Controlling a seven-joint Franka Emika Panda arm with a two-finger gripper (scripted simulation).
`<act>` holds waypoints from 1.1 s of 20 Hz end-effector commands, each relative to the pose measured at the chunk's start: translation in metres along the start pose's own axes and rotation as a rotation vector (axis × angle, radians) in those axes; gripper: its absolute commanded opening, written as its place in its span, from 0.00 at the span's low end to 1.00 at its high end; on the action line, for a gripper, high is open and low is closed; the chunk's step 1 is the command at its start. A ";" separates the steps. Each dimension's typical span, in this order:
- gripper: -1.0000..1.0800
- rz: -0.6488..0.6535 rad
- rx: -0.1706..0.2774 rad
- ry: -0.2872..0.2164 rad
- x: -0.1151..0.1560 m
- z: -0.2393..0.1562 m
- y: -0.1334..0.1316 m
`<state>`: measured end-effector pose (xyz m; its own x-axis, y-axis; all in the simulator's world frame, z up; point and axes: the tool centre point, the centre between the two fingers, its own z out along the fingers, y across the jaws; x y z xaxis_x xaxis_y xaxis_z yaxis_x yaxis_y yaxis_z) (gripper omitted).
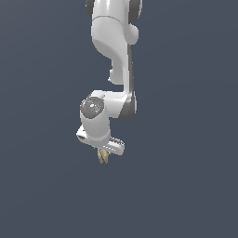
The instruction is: Pick up the object and move it to a goal position.
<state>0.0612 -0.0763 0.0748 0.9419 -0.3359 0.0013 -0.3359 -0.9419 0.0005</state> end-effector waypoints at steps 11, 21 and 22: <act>0.00 -0.001 0.000 -0.001 -0.001 0.000 0.000; 0.00 -0.001 0.000 -0.001 -0.020 -0.013 0.012; 0.00 -0.001 0.000 -0.001 -0.024 -0.016 0.014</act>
<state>0.0394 -0.0802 0.0867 0.9422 -0.3350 -0.0005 -0.3350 -0.9422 0.0004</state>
